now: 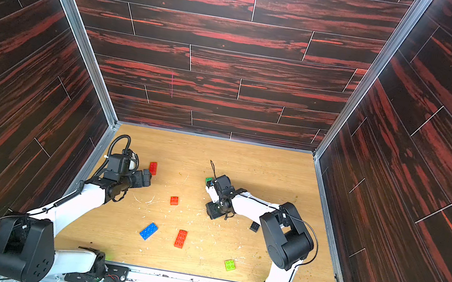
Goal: Assemble a carrot with lego
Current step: Move the lego brick at the center of the board.
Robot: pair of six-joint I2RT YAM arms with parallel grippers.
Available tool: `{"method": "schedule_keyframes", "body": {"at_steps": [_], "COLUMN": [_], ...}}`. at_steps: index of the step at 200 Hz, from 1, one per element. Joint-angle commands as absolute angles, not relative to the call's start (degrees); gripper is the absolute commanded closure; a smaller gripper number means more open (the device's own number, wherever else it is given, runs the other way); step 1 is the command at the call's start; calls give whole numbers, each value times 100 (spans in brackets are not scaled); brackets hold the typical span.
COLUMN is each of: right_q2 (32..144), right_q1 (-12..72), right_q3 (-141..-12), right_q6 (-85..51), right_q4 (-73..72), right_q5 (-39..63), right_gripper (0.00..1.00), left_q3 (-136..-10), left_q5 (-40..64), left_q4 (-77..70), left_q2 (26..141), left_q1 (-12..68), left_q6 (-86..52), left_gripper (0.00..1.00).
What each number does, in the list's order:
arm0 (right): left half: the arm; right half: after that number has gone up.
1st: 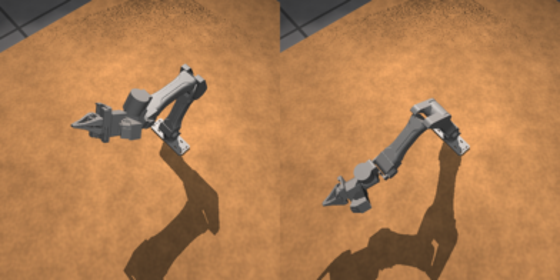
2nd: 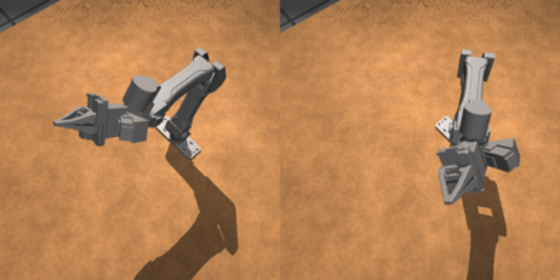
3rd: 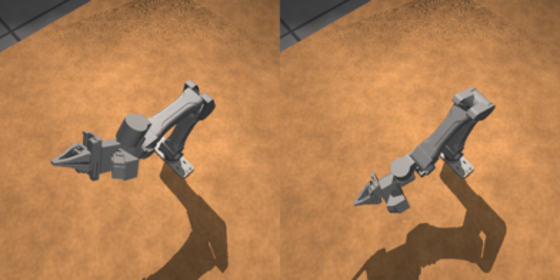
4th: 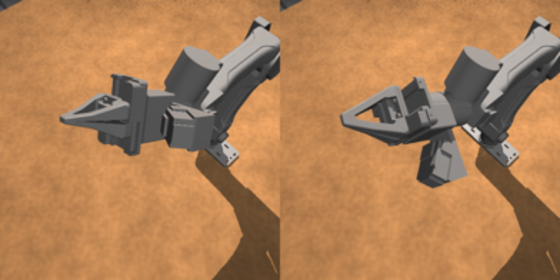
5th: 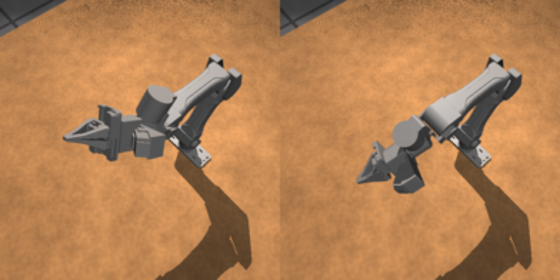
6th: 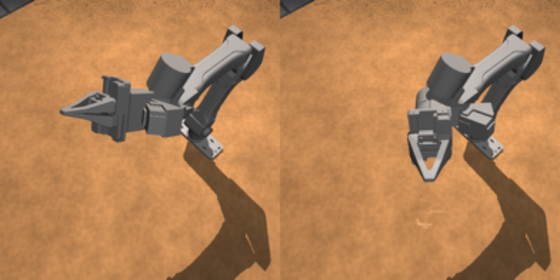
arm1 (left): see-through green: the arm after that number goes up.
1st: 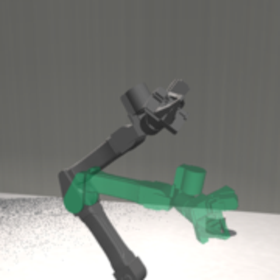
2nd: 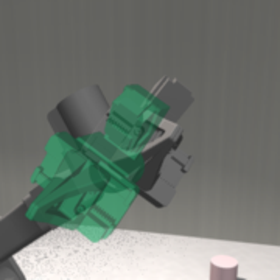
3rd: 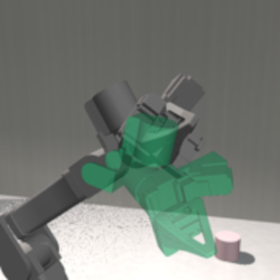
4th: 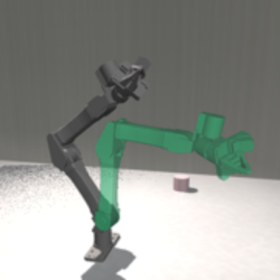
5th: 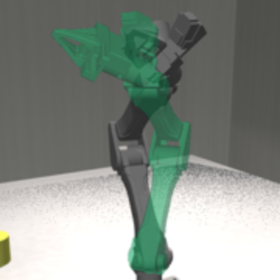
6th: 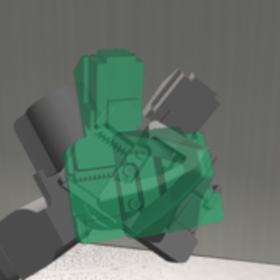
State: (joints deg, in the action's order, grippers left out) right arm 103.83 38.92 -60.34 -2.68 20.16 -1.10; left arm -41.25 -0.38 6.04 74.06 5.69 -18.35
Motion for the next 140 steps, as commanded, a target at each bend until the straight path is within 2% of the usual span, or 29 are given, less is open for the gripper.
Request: {"method": "schedule_keyframes", "body": {"at_steps": [1, 140], "right_q2": [10428, 10288], "right_q1": [3855, 3268], "right_q3": [-5906, -5772], "right_q6": [-428, -534], "right_q4": [2953, 3542], "right_q5": [-308, -1008], "right_gripper": [38, 31], "left_q3": [-4096, -4084], "left_q5": [-31, -22], "left_q4": [654, 606], "left_q2": [7273, 7302], "left_q1": [598, 610], "left_q6": [-1918, -1907], "left_gripper": [2, 2]}}
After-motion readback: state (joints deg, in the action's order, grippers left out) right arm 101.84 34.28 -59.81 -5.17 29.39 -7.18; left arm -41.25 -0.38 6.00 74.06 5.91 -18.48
